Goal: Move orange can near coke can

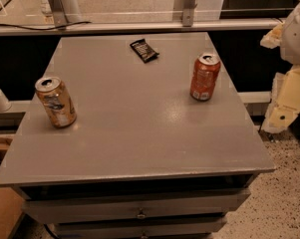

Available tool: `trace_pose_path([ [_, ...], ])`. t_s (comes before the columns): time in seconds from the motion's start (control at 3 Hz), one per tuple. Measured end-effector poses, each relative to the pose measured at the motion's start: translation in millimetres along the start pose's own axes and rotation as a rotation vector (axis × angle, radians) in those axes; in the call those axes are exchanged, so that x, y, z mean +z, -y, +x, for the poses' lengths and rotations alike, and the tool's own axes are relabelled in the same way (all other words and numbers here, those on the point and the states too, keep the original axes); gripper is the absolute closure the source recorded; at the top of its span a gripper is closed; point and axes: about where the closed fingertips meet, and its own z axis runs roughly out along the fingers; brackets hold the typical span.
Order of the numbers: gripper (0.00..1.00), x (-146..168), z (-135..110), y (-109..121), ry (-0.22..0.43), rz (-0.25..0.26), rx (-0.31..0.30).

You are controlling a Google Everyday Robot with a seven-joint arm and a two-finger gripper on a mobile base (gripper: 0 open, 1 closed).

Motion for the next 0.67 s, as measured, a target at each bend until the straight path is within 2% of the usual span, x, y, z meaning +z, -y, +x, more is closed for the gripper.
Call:
trace_pose_path([
  [0.33,0.00,0.0,-0.1,0.0,0.000,0.000,0.000],
  [0.67,0.00,-0.4,-11.5,1.6,0.030,-0.003,-0.056],
])
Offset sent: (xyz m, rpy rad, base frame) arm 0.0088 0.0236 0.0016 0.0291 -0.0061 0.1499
